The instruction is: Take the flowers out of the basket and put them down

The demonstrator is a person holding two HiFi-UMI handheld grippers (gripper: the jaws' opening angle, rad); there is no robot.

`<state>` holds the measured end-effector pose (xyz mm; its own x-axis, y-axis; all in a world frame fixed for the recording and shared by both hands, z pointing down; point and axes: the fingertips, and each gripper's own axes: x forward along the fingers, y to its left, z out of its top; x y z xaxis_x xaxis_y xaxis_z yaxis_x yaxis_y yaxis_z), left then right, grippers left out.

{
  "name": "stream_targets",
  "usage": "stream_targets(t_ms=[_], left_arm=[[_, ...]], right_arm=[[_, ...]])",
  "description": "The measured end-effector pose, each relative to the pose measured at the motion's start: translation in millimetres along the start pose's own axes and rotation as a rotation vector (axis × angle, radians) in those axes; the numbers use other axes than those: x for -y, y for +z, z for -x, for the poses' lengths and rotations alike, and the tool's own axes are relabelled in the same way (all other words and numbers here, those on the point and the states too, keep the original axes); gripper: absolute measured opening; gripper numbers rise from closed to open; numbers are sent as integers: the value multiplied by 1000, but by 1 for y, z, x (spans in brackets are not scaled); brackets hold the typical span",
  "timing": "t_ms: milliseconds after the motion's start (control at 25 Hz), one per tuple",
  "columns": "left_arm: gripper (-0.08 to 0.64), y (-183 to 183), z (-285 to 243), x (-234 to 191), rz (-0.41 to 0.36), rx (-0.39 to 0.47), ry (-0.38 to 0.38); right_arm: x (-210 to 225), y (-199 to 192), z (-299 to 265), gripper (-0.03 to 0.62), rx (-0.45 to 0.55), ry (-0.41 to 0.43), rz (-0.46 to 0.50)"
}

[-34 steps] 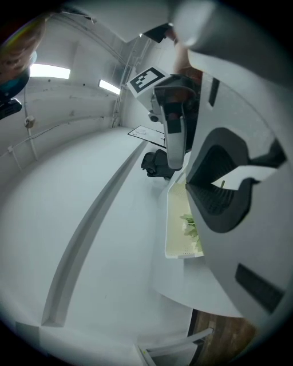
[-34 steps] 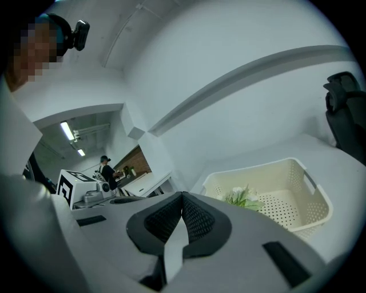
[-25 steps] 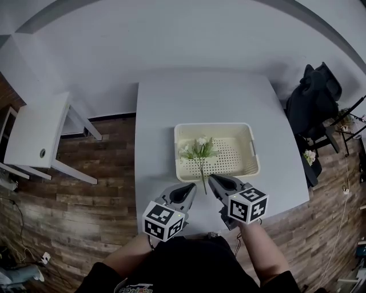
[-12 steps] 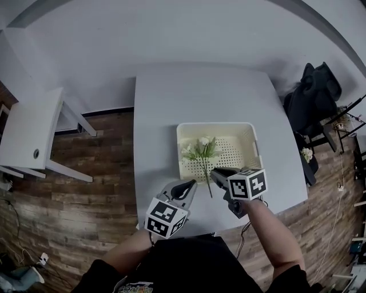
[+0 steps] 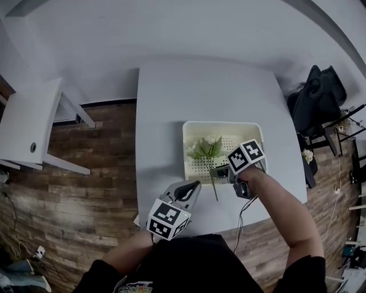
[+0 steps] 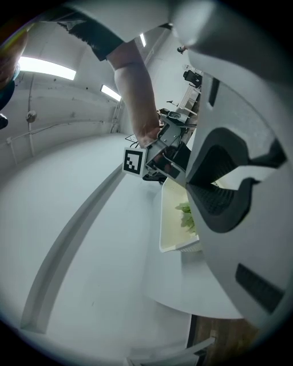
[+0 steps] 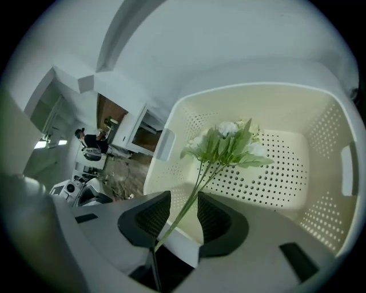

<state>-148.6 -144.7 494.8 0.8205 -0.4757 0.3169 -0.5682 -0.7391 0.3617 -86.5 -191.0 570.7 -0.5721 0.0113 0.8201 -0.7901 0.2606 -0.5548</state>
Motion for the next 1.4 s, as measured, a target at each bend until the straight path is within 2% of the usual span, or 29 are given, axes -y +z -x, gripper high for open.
stream_targets(t_ms=[240, 480, 640, 960, 1400], left_arm=[[6, -8, 6, 0, 20, -2, -4], [6, -9, 8, 5, -11, -6, -10], [6, -13, 7, 7, -1, -10, -10], [6, -16, 10, 5, 9, -17, 0], [6, -12, 2, 15, -2, -23, -20]], right_arm=[[16, -8, -11, 141, -128, -23, -51], [19, -6, -25, 140, -186, -16, -101], [23, -10, -34, 139, -227, -6, -111], [29, -1, -30, 39, -166, -16, -98], [32, 5, -11, 31, -46, -8, -46]])
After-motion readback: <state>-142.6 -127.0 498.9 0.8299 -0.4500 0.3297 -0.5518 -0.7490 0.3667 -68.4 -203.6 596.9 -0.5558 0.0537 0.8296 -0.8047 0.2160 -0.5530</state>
